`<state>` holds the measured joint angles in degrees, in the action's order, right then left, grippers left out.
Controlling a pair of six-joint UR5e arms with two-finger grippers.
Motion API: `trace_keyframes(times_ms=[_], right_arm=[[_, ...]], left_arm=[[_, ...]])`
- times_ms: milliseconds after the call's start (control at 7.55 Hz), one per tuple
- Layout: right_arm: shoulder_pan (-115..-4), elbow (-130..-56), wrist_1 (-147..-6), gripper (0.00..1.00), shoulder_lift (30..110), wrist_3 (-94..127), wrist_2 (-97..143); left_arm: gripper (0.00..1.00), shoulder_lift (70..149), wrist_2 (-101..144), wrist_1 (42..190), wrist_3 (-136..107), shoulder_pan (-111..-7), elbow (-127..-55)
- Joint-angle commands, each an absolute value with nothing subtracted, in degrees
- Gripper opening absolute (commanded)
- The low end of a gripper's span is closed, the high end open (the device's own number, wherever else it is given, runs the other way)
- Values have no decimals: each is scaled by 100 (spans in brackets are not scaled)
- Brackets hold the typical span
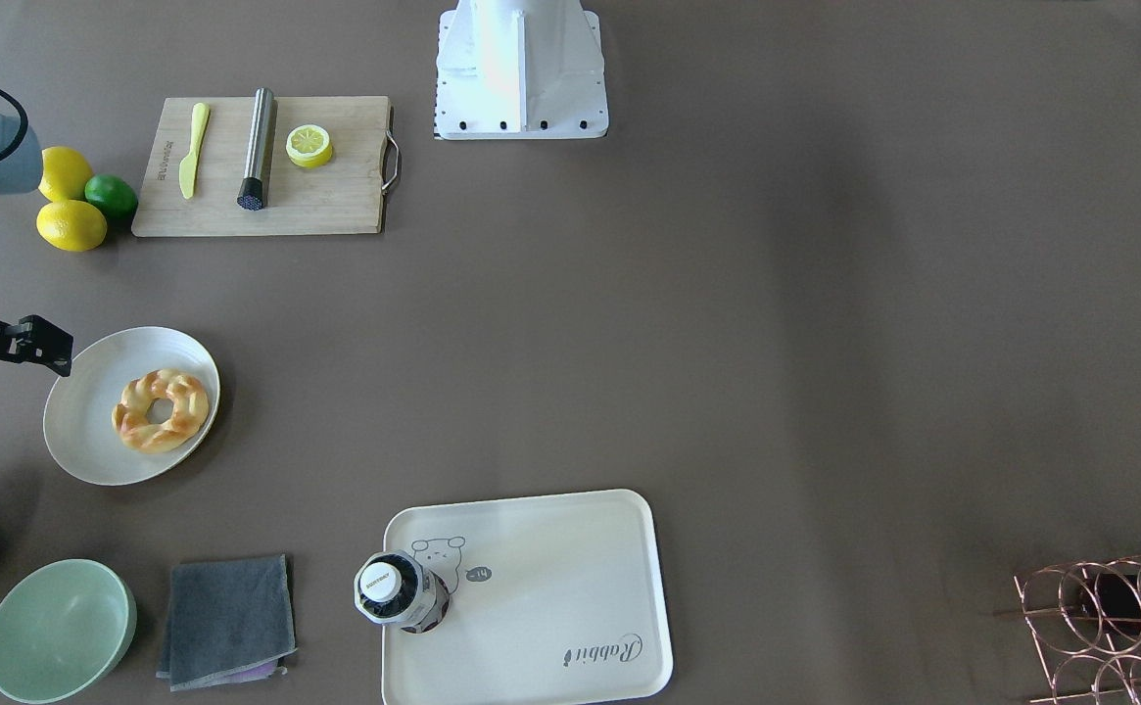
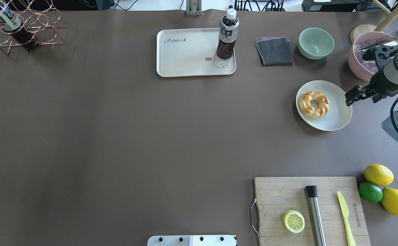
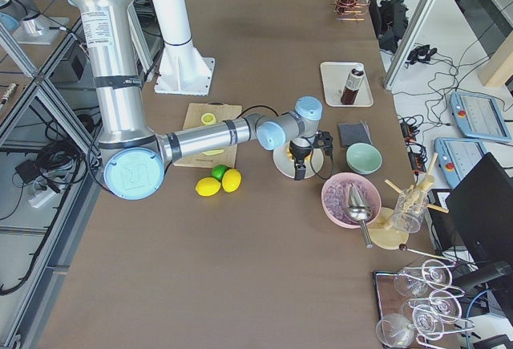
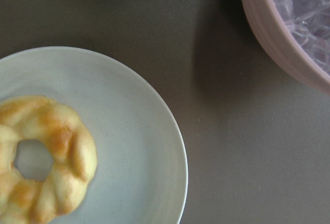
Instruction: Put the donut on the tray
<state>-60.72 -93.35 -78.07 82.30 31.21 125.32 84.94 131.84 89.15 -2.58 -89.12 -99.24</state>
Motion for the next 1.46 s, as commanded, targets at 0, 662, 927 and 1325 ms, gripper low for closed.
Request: trace_keyframes(times_ms=[0,662,927,1325], right_arm=[[-6038,-8466,-6314,100,8192,3865,12524],[-5827,-8411,-6091,76,8226,4727,12480],[-5801,-8420,-6091,29,8253,4816,12498],[-5801,-8438,-6056,0,8271,4825,12507]], left_arm=[[99,8499,13184,9070,-264,-8912,-9923],[99,8499,13184,9193,-272,-8912,-9923],[99,8499,13184,9193,-272,-8903,-9932],[99,8490,13184,9193,-272,-8903,-9949]])
